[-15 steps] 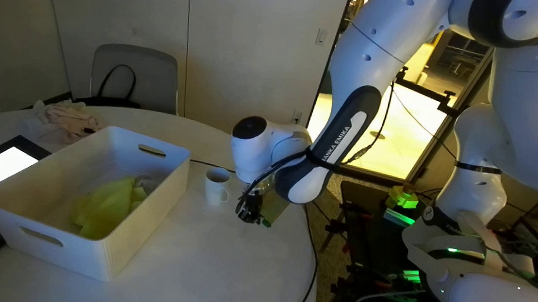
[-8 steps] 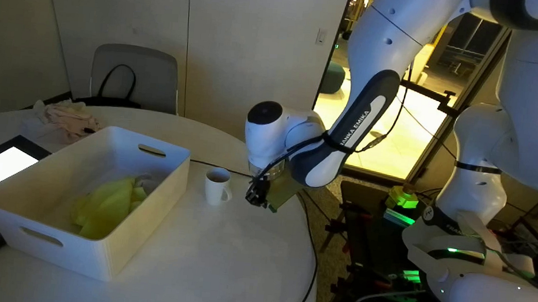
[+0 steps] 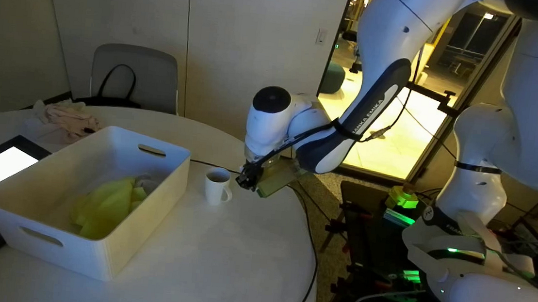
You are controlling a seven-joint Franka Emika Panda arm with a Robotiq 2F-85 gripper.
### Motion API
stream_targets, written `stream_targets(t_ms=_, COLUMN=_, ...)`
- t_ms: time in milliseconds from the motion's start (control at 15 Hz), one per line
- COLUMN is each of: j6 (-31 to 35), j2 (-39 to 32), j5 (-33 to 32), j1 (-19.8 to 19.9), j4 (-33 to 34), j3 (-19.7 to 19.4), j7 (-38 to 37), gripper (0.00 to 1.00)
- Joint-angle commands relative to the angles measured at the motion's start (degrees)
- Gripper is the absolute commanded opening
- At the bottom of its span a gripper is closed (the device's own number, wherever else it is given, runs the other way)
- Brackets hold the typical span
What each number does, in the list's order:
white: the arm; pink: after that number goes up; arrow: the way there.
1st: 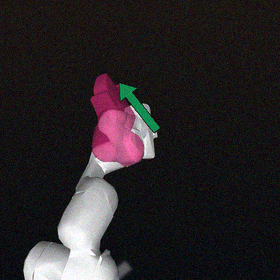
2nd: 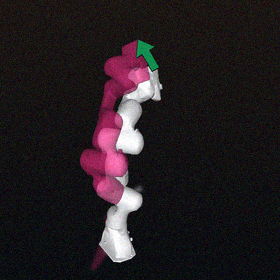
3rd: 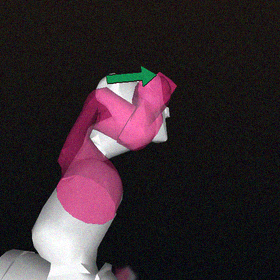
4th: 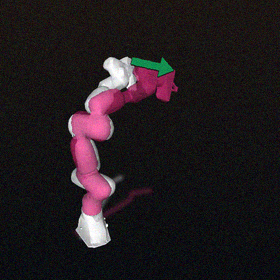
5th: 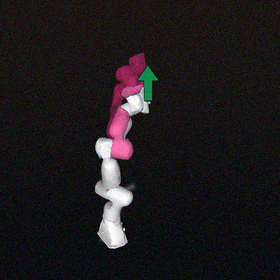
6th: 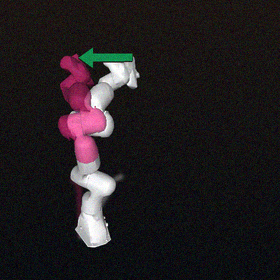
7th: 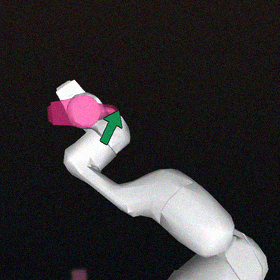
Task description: Put all the towels in the basket and the other objects in the white mug
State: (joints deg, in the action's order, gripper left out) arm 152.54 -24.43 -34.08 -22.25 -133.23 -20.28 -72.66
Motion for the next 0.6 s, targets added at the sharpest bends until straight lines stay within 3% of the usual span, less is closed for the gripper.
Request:
stream_targets(t_ms=0, j6=0.77, j2=1.92, j5=-8.35, j1=-0.58, j4=0.79, j3=-0.78, j7=-8.79, gripper=0.05)
stream_targets(t_ms=467, j6=1.14, j2=-0.13, j5=-21.84, j1=3.76, j4=5.86, j3=3.70, j7=-23.86, gripper=0.05)
stream_targets(t_ms=533, j6=2.46, j2=-1.14, j5=-21.09, j1=0.84, j4=6.35, j3=0.66, j7=-24.35, gripper=0.05)
